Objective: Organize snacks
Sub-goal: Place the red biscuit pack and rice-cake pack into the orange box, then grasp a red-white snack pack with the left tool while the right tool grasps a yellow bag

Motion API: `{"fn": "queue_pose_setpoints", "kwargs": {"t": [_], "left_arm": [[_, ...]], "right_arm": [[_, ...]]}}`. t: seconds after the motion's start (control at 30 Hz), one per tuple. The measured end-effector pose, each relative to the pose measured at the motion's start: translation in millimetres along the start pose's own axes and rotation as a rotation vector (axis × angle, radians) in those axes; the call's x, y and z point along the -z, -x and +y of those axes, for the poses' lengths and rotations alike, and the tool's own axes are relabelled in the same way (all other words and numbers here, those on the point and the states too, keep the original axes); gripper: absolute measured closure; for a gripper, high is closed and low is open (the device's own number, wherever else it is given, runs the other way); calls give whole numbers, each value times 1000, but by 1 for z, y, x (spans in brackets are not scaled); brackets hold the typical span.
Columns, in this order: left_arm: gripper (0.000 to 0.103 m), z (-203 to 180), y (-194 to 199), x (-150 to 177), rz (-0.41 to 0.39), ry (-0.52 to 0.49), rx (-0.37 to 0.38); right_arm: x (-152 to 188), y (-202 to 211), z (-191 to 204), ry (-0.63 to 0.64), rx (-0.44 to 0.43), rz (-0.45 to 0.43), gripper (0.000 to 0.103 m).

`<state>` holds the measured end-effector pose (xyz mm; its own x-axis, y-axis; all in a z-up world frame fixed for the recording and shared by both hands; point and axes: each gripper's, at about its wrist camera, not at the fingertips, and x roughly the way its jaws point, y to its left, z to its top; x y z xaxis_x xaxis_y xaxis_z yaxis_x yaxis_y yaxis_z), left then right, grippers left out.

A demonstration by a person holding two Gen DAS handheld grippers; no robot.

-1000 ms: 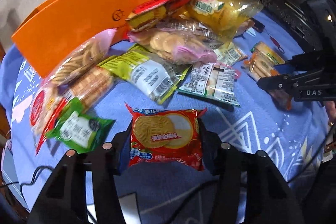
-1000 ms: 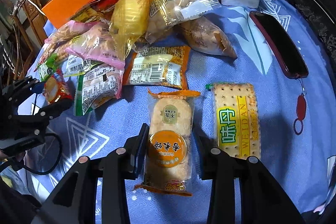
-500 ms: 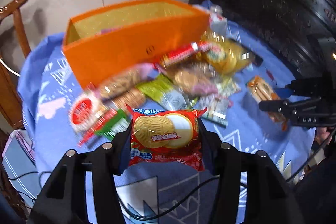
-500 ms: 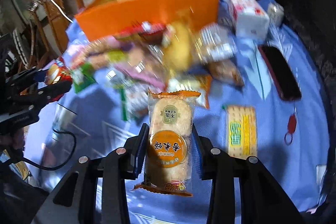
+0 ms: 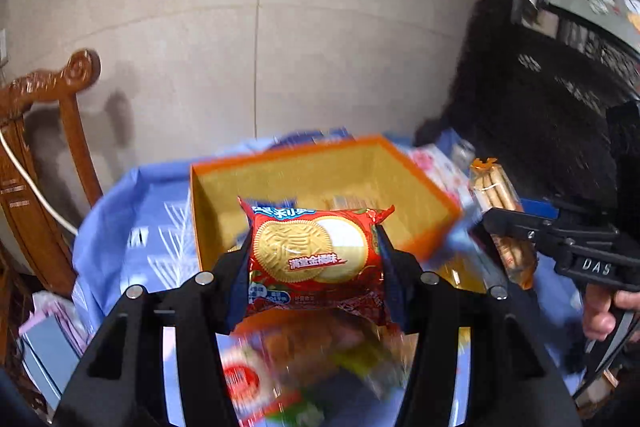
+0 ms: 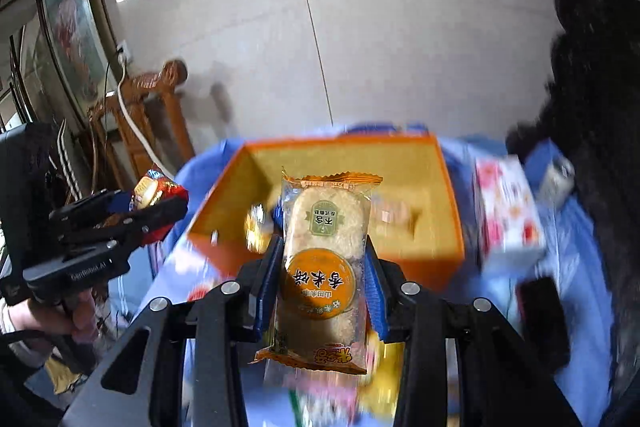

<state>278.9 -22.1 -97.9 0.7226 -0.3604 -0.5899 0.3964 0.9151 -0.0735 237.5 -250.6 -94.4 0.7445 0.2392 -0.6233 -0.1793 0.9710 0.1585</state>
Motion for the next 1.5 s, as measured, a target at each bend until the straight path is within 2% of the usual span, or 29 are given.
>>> {"fn": "queue_pose_setpoints", "kwargs": {"t": [0.13, 0.27, 0.33, 0.37, 0.4, 0.43, 0.47, 0.57, 0.67, 0.8, 0.97, 1.13, 1.27, 1.4, 1.5], "left_arm": [[50, 6, -21, -30, -17, 4, -22], [50, 11, -42, -48, -17, 10, -32], [46, 14, -54, -54, -12, 17, -40], [31, 16, -61, -56, -4, 21, -61], [5, 17, -65, -58, 8, 28, -101], [5, 18, -67, -59, 6, 40, -158], [4, 19, -65, -58, -10, 48, -178], [4, 23, -58, -52, -25, 69, -146], [4, 28, -53, -36, 13, 114, -117], [4, 26, -43, -2, 59, 127, -113], [4, 19, -26, 46, 113, 160, -62], [4, 5, -13, 86, 196, 119, -57], [4, 0, -3, 103, 224, 120, -54], [4, -4, 4, 106, 227, 119, -54], [4, -7, 5, 102, 225, 116, -53]], "right_arm": [[-30, -24, 0, 12, 8, -11, 65], [-46, -48, -5, 18, 14, 2, 65], [-54, -61, -7, 25, 13, 9, 63], [-55, -65, -5, 29, 16, 13, 62], [-57, -69, -5, 34, 20, 17, 43], [-58, -68, -6, 29, 31, 8, 26], [-56, -64, -6, 23, 39, -10, 26], [-47, -55, -11, 1, 41, -21, 26], [-28, -47, -19, -29, 64, 3, 26], [10, -35, -34, -68, 107, 66, 26], [61, -22, -49, -128, 146, 156, 26], [99, -20, -50, -112, 185, 230, 27], [106, -25, -41, -73, 180, 248, 31], [105, -34, -30, -32, 152, 250, 35], [107, -50, -32, -43, 145, 295, 41]]}}
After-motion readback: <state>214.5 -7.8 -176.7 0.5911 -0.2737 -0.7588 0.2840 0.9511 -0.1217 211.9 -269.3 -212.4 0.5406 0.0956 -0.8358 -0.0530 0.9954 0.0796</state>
